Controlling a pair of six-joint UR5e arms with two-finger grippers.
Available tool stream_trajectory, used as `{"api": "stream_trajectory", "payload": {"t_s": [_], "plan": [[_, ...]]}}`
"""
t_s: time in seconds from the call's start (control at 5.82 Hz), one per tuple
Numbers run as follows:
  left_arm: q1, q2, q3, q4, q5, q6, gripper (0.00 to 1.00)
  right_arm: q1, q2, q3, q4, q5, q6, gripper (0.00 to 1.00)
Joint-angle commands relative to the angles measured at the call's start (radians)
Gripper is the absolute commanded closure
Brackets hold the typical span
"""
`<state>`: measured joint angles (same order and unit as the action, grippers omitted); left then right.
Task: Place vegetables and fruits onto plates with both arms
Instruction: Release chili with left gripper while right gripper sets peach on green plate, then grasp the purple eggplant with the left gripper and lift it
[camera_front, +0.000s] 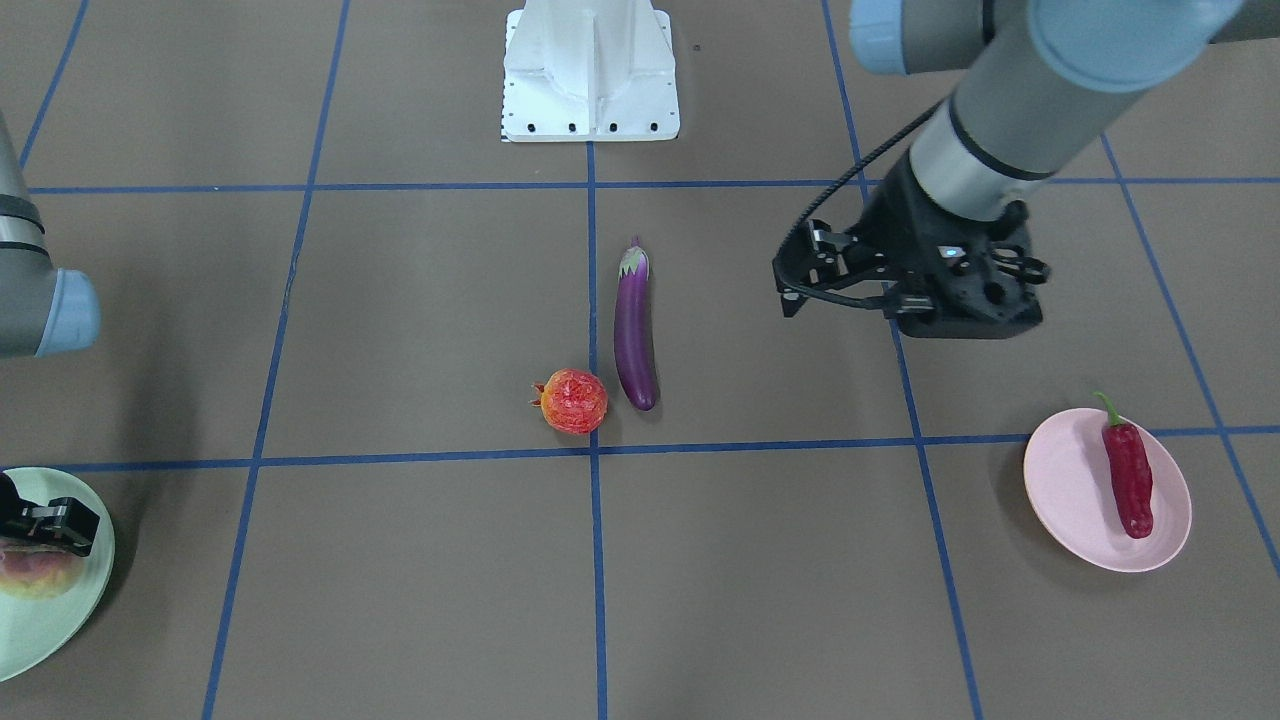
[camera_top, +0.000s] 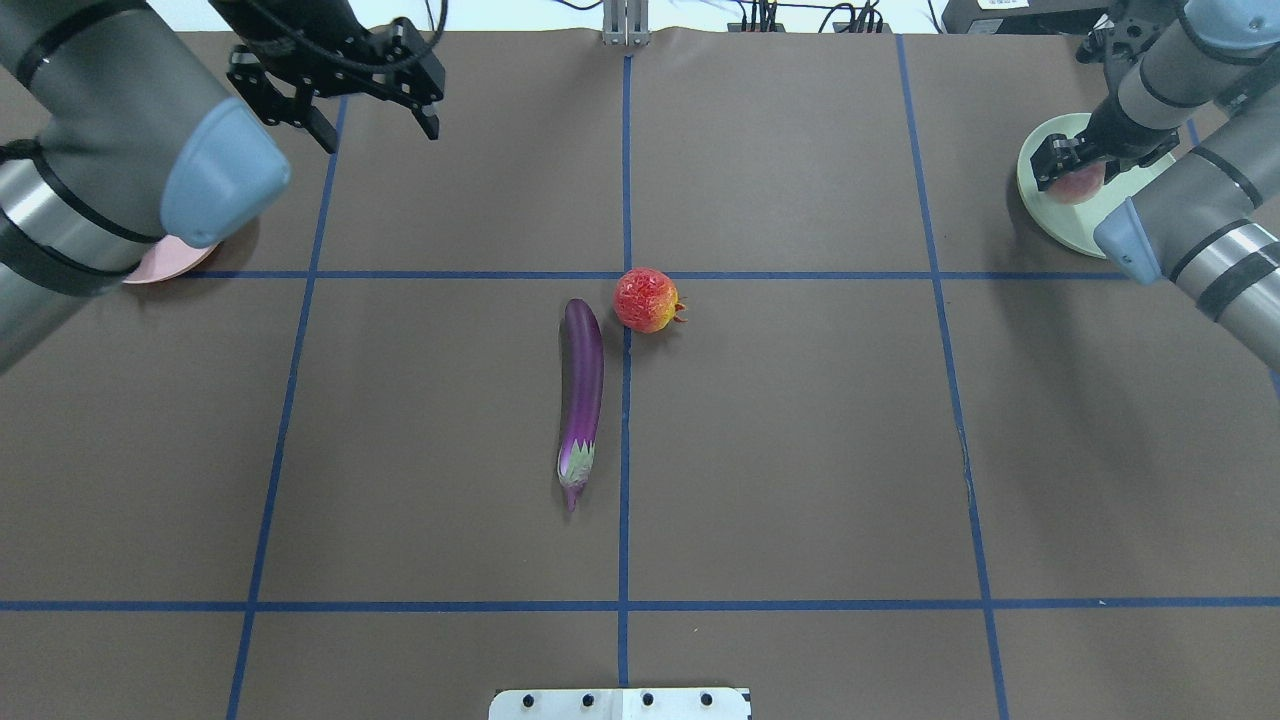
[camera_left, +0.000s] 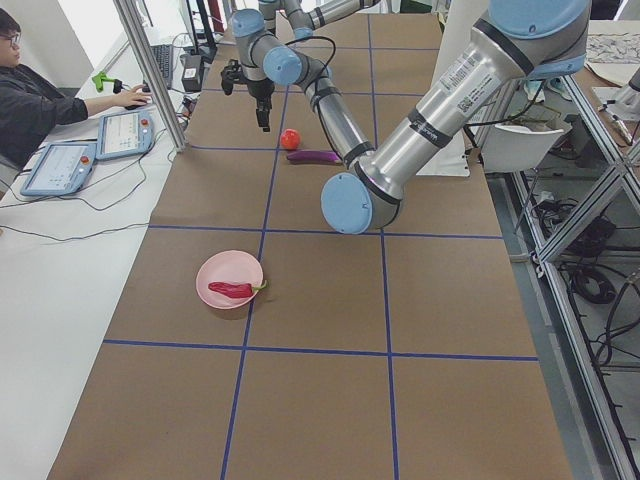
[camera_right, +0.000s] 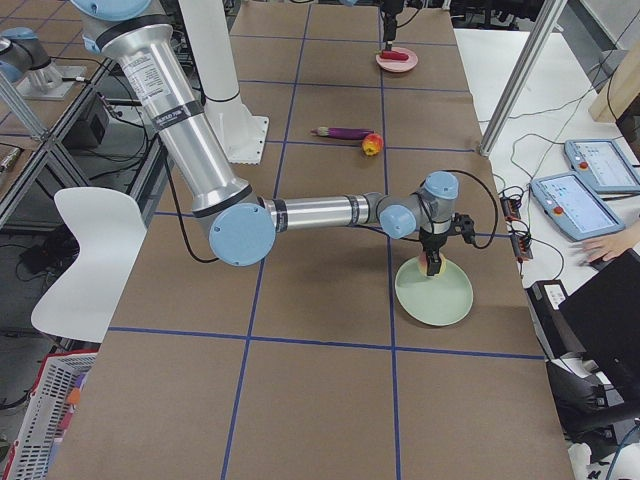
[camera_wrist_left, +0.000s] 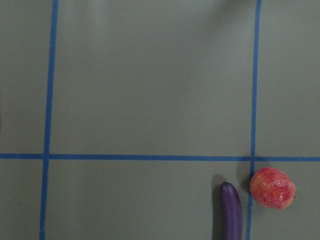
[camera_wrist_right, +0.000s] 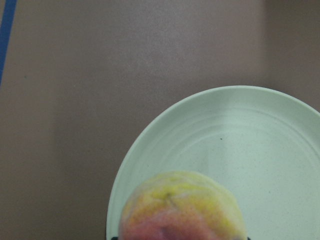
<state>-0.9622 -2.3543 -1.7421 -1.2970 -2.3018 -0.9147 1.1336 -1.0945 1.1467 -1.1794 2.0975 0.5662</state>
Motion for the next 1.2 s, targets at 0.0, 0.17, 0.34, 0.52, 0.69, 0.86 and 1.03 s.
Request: {"api": "stream_trajectory", "payload": {"t_s": [0.0,0.17,0.34,0.52,0.69,0.86,1.03], "plan": [[0.104,-0.016,-0.005,-0.002,0.076,-0.079,0.0,0.005,0.004,0.002,-0.003,0.041,0.02,0.02],[0.149,-0.019,-0.005,-0.002,0.093,-0.108,0.0,0.035,0.019,0.008,-0.028,0.062,0.018,0.01],[0.21,-0.023,-0.005,-0.004,0.143,-0.166,0.0,0.081,0.04,0.036,-0.081,0.128,0.011,0.01],[0.302,-0.029,0.004,-0.083,0.21,-0.25,0.0,0.127,0.057,0.075,-0.145,0.197,0.008,0.01],[0.348,-0.023,0.033,-0.153,0.264,-0.26,0.0,0.164,0.057,0.129,-0.19,0.249,0.006,0.01],[0.388,-0.025,0.12,-0.257,0.286,-0.262,0.0,0.178,0.059,0.195,-0.263,0.278,0.008,0.01],[0.405,-0.031,0.213,-0.36,0.313,-0.269,0.0,0.189,0.079,0.249,-0.345,0.283,0.008,0.02]]}}
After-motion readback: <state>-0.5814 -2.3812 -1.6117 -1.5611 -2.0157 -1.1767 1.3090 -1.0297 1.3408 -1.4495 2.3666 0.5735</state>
